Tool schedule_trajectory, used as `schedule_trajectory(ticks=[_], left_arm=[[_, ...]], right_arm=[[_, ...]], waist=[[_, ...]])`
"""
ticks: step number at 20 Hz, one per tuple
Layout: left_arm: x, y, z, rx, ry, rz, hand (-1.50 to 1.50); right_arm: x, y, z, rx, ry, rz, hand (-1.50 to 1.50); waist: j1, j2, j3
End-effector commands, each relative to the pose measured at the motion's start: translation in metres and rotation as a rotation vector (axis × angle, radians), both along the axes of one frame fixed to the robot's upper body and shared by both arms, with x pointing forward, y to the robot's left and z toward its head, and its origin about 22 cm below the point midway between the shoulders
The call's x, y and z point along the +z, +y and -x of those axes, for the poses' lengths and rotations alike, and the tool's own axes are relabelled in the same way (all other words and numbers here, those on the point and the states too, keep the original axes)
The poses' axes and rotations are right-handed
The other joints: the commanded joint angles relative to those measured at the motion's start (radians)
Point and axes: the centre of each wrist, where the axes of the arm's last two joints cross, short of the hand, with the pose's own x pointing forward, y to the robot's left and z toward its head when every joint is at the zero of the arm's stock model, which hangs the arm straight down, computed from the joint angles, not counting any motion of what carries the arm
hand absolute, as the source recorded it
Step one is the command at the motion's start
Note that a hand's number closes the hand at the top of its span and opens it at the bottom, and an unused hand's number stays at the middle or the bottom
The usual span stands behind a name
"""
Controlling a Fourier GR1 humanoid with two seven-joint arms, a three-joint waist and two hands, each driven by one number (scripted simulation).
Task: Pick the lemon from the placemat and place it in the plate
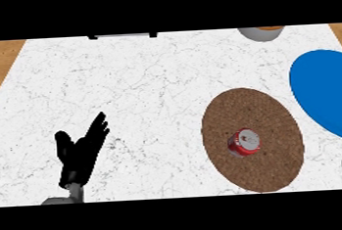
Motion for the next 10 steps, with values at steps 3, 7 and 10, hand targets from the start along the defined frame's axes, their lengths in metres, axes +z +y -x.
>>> schedule_trajectory(ticks=[3,7,10], left_arm=[[0.004,0.008,0.005,-0.007,0.004,0.0,0.0],[-0.006,0.007,-0.001,0.026,0.013,-0.011,0.0],[0.003,0.022,0.004,0.029,0.017,-0.011,0.0]], right_arm=[[0.002,-0.002,-0.001,-0.033,-0.211,0.2,-1.5],[0.014,0.003,-0.01,-0.057,-0.324,0.267,-1.5],[0.004,0.03,-0.012,-0.054,-0.392,0.26,-1.5]], waist=[[0.0,-0.006,0.001],[-0.01,-0.003,-0.001],[-0.021,-0.014,-0.004]])
